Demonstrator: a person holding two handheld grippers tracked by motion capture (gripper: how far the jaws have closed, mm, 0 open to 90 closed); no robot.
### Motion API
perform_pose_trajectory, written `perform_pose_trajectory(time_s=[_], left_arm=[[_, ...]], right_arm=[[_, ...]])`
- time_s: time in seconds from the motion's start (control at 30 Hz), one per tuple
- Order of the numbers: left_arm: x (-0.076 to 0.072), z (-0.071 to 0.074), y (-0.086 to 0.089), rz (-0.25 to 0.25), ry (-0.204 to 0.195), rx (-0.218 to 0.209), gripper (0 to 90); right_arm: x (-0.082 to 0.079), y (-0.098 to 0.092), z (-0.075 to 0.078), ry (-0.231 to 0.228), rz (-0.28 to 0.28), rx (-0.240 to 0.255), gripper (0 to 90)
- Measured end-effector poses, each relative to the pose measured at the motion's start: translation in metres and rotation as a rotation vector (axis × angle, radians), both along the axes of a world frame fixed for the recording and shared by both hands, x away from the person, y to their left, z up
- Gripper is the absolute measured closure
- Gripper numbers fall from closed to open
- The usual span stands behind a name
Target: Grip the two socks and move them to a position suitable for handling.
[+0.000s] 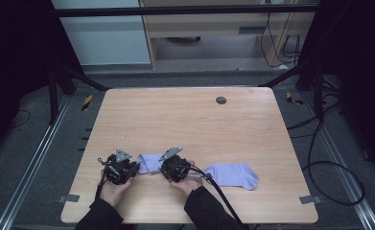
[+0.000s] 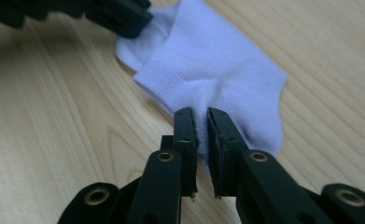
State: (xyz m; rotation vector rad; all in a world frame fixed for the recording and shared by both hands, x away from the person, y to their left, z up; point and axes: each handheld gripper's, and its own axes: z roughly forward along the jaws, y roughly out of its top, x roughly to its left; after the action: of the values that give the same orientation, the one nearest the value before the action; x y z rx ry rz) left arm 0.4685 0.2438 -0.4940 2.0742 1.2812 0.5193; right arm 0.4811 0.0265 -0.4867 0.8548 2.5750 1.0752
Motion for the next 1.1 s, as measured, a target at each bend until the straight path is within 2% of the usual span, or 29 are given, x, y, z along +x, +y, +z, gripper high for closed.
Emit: perform_pose_trajectory(time_s=[0.1,0.23,0.4,0.53,0.7,0.83,1.0,1.1], left_arm=[[0.000,0.000,0.000,-0.010,0.005,-0.003,84.0],[0.000,0.002,0.001,-0.030,0.011,-0.011,86.1],[-0.003,0.006,0.000,-0.061,0.004,-0.019,86.7],[-0.006,0.009,-0.001,-0.090,0.005,-0.008,87.0],[-0.006,0.008,-0.004,-0.108,0.015,0.022,86.9],[-0.006,0.007,-0.005,-0.114,0.014,0.030,86.9],[-0.005,0.007,-0.004,-0.111,0.015,0.034,86.8],[-0.005,0.006,-0.003,-0.102,0.012,0.029,86.1]], right_arm=[[-0.003,-0.004,0.010,-0.004,-0.016,0.074,82.5],[-0.004,-0.009,0.023,-0.027,-0.048,0.165,82.3],[0.001,-0.012,0.030,-0.054,-0.117,0.226,82.0],[0.007,-0.012,0.030,-0.049,-0.179,0.254,81.5],[0.022,-0.010,0.021,-0.053,-0.266,0.228,80.3],[0.035,-0.008,0.011,-0.056,-0.318,0.182,79.2],[0.047,-0.010,0.005,-0.066,-0.363,0.144,76.7],[0.051,-0.011,0.006,-0.101,-0.369,0.126,70.1]])
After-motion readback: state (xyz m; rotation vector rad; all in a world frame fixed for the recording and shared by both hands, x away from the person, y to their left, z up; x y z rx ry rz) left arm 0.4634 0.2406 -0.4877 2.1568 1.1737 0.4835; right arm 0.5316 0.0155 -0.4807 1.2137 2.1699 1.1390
